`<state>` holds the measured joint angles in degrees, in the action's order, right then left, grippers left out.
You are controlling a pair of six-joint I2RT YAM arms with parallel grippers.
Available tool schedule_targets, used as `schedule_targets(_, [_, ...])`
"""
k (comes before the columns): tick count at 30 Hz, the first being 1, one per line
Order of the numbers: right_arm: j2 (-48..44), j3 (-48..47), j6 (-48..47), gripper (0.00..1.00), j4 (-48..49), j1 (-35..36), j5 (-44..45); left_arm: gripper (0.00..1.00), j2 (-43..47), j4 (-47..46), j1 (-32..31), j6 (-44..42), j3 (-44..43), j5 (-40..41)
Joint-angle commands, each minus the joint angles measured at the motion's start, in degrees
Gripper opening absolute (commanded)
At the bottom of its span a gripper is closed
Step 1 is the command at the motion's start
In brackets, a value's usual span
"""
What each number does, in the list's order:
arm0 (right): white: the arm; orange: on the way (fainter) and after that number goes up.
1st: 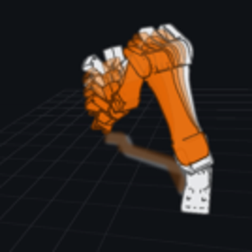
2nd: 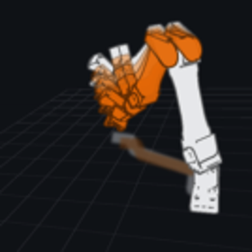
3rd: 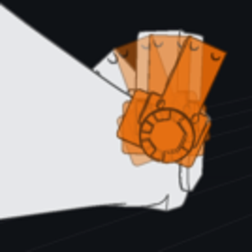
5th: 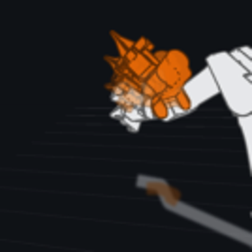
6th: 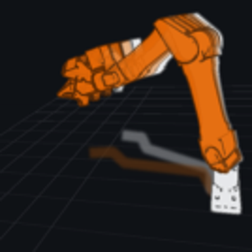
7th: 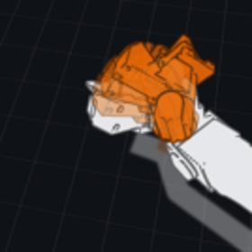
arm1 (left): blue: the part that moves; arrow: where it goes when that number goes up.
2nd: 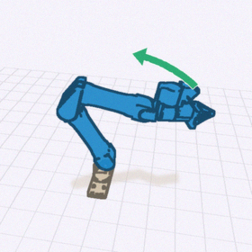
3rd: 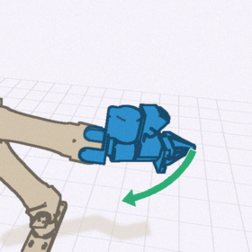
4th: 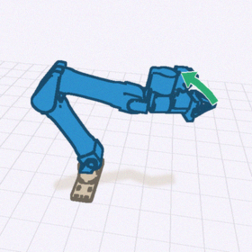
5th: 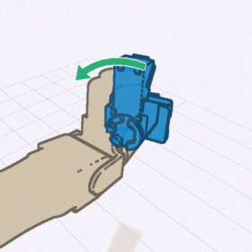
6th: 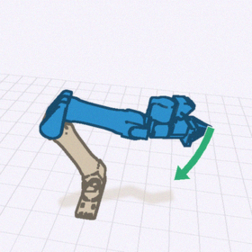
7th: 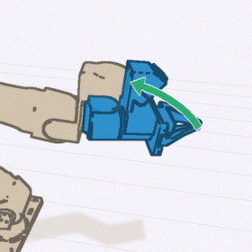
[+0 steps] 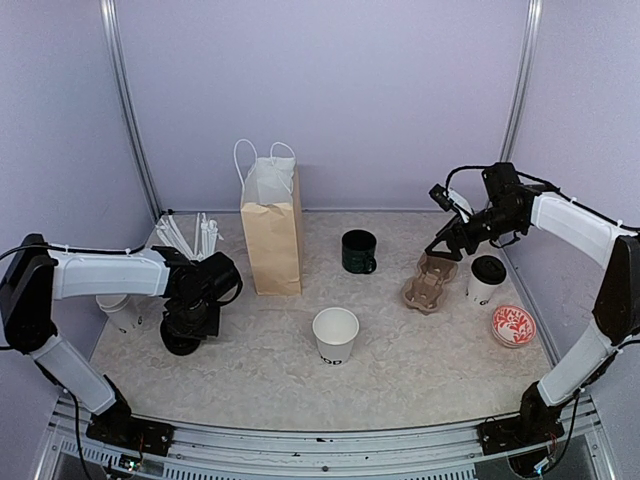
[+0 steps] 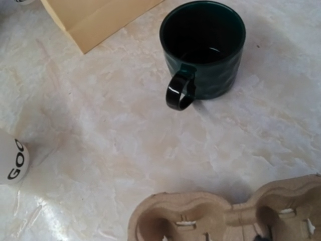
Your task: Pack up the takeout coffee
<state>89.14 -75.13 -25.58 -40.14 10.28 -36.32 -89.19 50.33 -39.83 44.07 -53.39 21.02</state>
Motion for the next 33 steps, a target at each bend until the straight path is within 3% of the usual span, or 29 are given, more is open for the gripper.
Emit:
schedule_targets(1, [0.4, -0.8, 0.4, 0.78, 0.2, 0.7, -0.7, 0.05, 2.1, 6.0, -3.2, 1.4, -6.1, 0.1])
schedule_targets(7, [0.2, -0.7, 0.2, 0.78, -0.1, 0.8, -0.8, 0.05, 3.1, 10.0, -6.4, 0.8, -13.2, -2.5])
schedule_targets(11, [-0.4, -0.8, 0.3, 0.79, -0.5, 0.8, -1.2, 0.04, 4.6, 5.0, -8.4, -3.4, -15.7, -7.6])
schedule_targets(18, [-1.7, -3.8, -0.6, 0.81, -3.9, 0.8, -9.3, 0.04, 3.1, -7.1, -18.6, -14.0, -28.5, -17.8])
schedule_targets(23, [-2.7, -8.2, 0.4, 0.9, -5.2, 0.9, -21.5, 0.03, 1.2, -20.6, -19.2, -20.8, -34.0, -25.9])
schedule_targets(26, [-4.0, -9.0, 5.6, 0.97, 0.3, 1.1, -30.1, 0.04, 0.9, -30.1, -18.0, -22.6, -33.8, -29.6])
schedule_targets(30, [-3.7, -8.8, 19.9, 0.99, 14.1, 3.5, -35.8, 0.05, 4.3, -48.6, -15.9, -23.0, -25.9, -33.5])
schedule_targets(33, [-2.0, -10.4, 26.3, 0.99, 20.5, 7.7, -36.0, 0.05, 6.6, -63.6, -10.7, -16.8, -20.1, -44.0])
